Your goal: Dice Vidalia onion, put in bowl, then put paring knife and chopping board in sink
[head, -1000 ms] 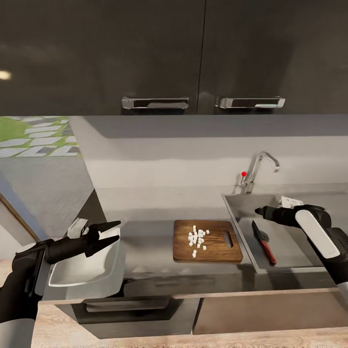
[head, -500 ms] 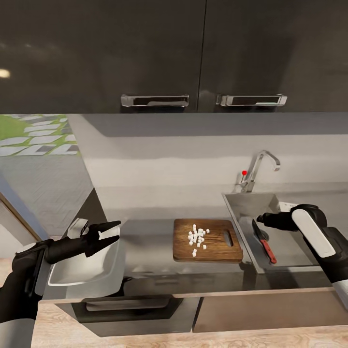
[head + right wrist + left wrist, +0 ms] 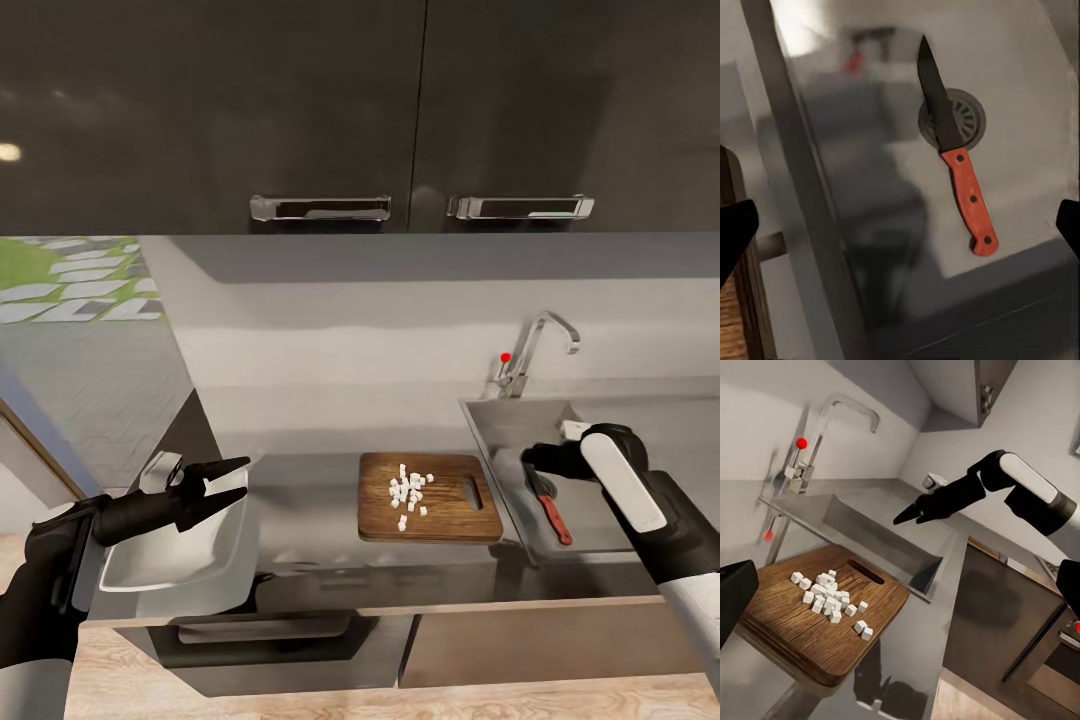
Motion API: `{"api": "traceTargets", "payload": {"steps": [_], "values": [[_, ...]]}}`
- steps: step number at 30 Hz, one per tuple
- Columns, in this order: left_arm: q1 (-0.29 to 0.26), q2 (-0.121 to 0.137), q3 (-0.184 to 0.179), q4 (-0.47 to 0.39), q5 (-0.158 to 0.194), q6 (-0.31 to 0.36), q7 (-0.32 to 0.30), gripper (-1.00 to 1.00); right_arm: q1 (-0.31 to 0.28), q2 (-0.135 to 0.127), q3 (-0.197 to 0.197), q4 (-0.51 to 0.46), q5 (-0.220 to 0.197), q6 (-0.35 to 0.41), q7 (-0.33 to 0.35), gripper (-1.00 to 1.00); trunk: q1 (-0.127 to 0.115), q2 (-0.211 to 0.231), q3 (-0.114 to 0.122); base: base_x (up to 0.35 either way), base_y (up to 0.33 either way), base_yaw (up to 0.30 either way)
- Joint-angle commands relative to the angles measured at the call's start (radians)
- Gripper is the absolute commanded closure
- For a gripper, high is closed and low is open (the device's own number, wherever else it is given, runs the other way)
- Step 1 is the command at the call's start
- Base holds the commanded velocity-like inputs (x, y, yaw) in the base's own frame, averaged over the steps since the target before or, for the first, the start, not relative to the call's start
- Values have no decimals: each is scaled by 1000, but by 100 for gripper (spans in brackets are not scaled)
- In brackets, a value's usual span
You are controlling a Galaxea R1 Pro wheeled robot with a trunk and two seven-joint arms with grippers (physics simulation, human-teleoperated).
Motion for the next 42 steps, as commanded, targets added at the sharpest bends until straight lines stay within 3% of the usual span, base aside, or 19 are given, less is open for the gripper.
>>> {"api": "traceTargets", "payload": {"steps": [1, 4, 9, 36, 42], "values": [[-1, 0, 0, 0, 0, 11, -4, -100, -1, 2, 3, -3, -10, 1, -30, -100, 1, -2, -2, 0, 0, 0], [-1, 0, 0, 0, 0, 11, -4, -100, -1, 9, 3, -16, -10, -1, -85, -100, 1, -2, -2, 0, 0, 0], [-1, -1, 0, 0, 0, 11, -4, -100, -1, 12, 3, -33, -10, -2, -106, -100, 1, -2, -2, 0, 0, 0], [-1, -1, 0, 0, 0, 10, -4, -100, -1, 12, 3, -42, -9, -2, -111, -100, 1, -2, -2, 0, 44, 0], [-1, -1, 0, 0, 0, 10, -4, -100, -1, 12, 27, -42, -9, -1, -110, -100, 1, -2, -2, 0, 0, 0]]}}
